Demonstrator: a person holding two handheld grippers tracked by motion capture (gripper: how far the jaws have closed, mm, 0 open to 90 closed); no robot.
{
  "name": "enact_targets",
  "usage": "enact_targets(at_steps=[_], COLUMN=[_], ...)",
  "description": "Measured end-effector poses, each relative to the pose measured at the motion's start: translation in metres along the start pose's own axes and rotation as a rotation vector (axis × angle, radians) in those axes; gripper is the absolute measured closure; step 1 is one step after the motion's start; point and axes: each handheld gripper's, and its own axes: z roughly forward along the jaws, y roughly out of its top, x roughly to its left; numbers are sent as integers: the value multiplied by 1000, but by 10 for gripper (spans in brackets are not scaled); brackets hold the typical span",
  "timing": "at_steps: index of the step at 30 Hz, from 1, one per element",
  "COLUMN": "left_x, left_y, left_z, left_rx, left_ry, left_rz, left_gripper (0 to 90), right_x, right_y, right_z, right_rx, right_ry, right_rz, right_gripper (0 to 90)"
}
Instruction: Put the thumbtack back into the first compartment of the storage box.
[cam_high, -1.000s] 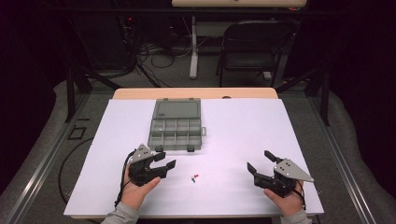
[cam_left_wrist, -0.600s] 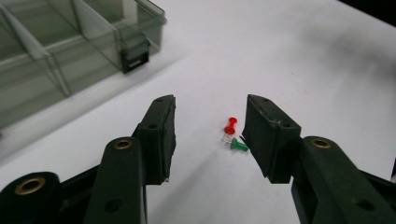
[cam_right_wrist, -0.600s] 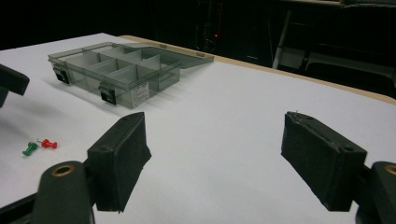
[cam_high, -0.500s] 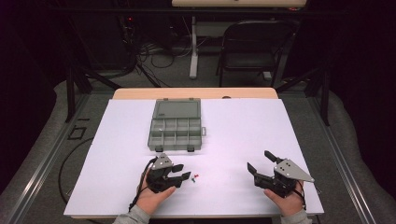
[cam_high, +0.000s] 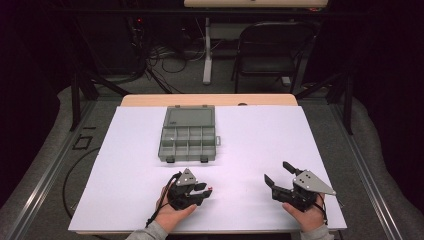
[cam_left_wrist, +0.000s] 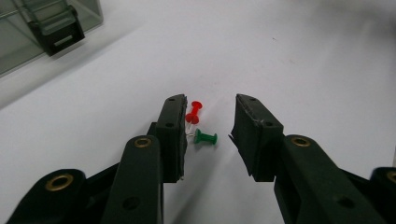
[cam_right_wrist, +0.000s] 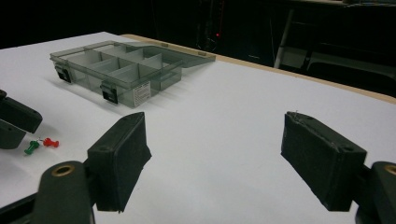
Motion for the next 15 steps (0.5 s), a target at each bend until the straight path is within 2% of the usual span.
enact_targets(at_steps=[5,15], left_x=[-2,-1], left_y=[-1,-3], left_z=[6,8], left_rx=[23,39], left_ry=[16,36], left_rz=[23,20], left_gripper=[671,731], right_x=[0,-1], right_y=[0,0], right_z=[0,-1], right_rx=[0,1], right_ry=[2,3], right_rz=[2,4], right_gripper=[220,221])
